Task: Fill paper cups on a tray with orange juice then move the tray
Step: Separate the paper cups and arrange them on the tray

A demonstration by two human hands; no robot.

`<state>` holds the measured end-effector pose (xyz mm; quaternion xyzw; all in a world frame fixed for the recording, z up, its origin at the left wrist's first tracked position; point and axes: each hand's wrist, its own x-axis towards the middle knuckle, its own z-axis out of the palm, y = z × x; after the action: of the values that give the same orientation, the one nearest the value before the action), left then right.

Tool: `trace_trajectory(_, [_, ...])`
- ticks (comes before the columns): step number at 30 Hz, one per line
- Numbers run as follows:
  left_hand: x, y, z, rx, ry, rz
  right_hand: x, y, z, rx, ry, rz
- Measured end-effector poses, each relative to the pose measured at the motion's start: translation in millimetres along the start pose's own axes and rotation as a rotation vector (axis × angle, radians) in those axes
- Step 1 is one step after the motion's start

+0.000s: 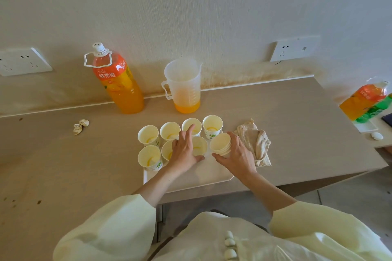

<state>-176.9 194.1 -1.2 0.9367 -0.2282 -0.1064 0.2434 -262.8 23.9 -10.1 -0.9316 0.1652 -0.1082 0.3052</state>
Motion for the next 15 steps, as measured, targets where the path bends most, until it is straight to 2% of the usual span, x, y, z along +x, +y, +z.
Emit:
trace_trajectory(11, [-1.0,-6.6,2.5,0.041,-0.024,-0.034,1.8,1.3,3.0,-0.002,0.003,-0.018])
trace_trajectory(15, [-4.3,-8.7,3.4,0.098,0.099,0.026,1.7,3.0,2.9,-0.004,0.006,-0.018])
